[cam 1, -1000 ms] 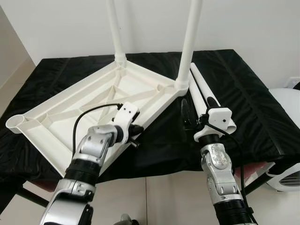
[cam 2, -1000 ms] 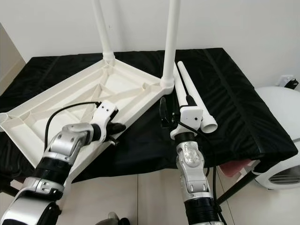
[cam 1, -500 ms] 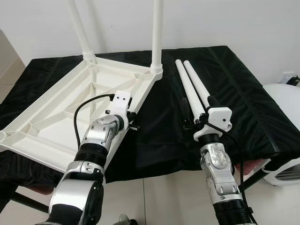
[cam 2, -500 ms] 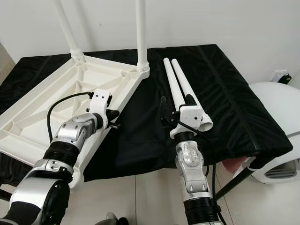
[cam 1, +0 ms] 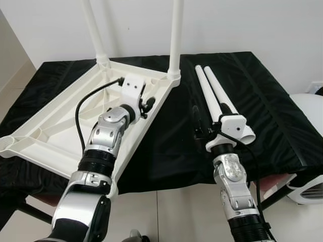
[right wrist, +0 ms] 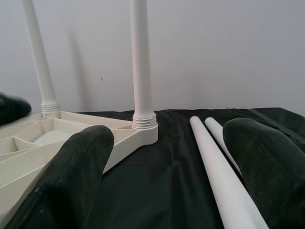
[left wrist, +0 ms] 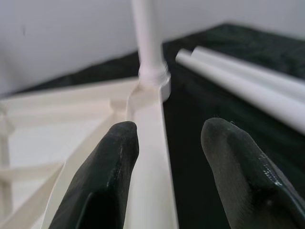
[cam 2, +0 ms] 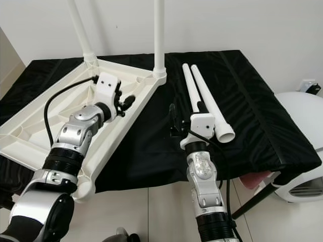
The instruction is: Building children table
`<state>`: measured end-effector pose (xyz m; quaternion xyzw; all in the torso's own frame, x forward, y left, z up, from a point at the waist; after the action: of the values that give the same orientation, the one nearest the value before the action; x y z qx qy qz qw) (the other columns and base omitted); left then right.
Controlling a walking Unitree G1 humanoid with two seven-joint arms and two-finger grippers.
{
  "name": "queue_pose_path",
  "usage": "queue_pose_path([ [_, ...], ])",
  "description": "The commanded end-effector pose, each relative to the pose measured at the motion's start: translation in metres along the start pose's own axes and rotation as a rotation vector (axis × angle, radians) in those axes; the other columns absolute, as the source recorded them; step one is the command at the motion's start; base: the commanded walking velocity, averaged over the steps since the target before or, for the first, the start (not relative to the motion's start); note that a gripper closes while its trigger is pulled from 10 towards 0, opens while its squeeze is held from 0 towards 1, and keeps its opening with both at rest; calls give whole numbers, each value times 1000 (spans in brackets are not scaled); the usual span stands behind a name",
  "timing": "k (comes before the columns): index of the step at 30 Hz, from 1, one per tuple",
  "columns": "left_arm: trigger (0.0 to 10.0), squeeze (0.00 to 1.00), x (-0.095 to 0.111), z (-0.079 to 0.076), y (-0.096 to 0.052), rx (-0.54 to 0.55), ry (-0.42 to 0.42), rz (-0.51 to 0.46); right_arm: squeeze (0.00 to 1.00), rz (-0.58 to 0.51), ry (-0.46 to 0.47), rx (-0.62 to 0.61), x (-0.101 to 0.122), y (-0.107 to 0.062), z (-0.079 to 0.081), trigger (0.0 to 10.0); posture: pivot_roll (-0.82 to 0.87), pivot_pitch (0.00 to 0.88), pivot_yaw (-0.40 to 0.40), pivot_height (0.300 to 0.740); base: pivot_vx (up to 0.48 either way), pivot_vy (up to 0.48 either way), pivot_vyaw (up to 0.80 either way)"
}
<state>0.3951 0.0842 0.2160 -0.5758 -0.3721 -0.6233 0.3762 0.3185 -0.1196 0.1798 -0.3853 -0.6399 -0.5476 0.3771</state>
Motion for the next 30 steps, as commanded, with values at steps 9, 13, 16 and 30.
queue_pose_path([
  [9,10000,0,14,4,-46,-86,132,-116,0,15,-10,10,-3,-3,-3,10000,-24,53,64,740,0,0,0],
  [13,10000,0,4,32,-62,29,190,-27,0,13,-11,19,-2,-4,-4,10000,-8,65,48,740,0,0,0],
  [16,10000,0,2,47,-68,106,205,-5,0,7,-7,26,0,-4,-4,10000,-1,68,40,740,0,0,0],
  [30,10000,0,-32,136,-124,507,616,413,0,-5,-12,55,8,-4,-7,10000,-2,99,26,740,0,0,0],
])
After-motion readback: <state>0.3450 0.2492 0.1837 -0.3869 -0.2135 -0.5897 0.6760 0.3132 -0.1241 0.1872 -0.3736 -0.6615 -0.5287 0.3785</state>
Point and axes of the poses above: a point about 5 cm out from each wrist's last joint towards the gripper, its own y axis pointing out of the wrist towards the gripper, its own x axis along the axis of the wrist's last joint, z = x × y, the point moved 3 cm from there along y, pointing out of the wrist towards the gripper, and after that the axes turned 5 degrees about -y, right-handed, at the moved point
